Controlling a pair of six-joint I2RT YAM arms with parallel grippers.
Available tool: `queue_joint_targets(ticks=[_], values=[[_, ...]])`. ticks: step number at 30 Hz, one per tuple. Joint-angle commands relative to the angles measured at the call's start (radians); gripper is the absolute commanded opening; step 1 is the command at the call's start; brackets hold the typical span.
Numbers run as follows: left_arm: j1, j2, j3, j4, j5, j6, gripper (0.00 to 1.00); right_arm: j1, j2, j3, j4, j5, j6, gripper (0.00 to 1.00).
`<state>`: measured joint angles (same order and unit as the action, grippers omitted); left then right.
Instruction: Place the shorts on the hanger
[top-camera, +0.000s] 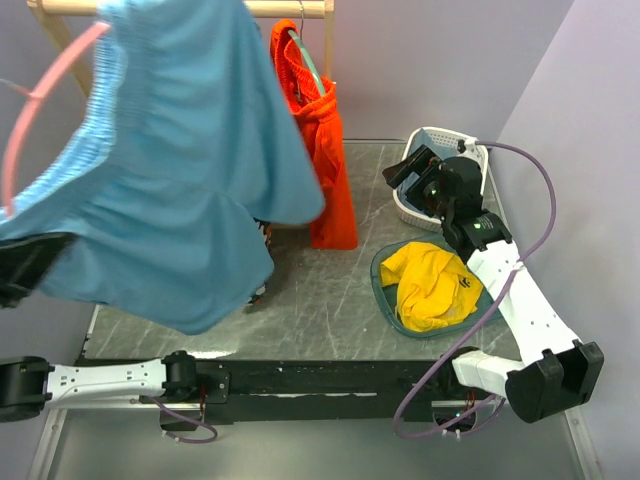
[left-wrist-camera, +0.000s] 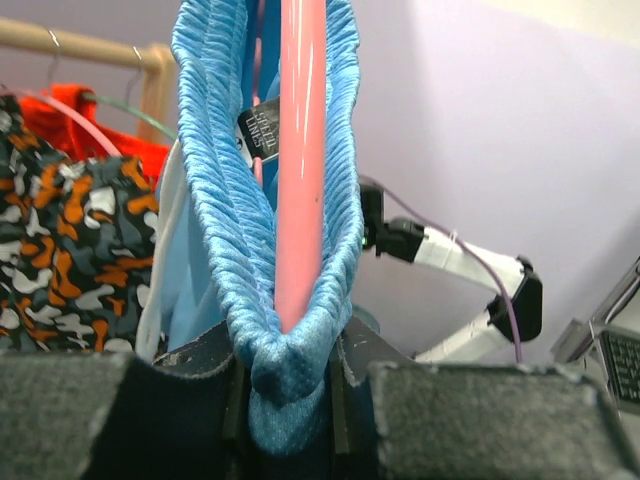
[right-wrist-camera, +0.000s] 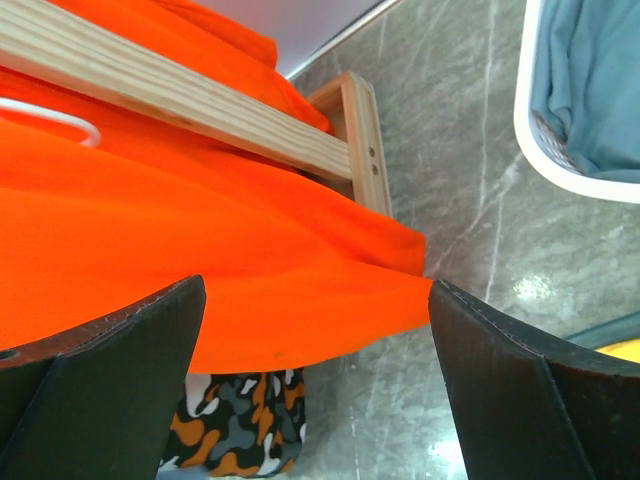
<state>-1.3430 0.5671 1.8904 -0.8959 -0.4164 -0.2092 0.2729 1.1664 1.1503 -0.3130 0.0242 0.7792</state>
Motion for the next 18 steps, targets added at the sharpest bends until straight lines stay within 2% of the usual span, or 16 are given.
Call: queue_joint_targets(ticks=[1,18], values=[[0.056,-0.01,0.087,0.107,0.109,0.04,0.01,0.011,-0.028,-0.037,0.063,0.022,-0.017,1.0],[0.179,-0.058,0.233,0.089,0.218,0.047,0.01,0.026,-0.016,-0.1,0.075,0.029,-0.02,1.0]])
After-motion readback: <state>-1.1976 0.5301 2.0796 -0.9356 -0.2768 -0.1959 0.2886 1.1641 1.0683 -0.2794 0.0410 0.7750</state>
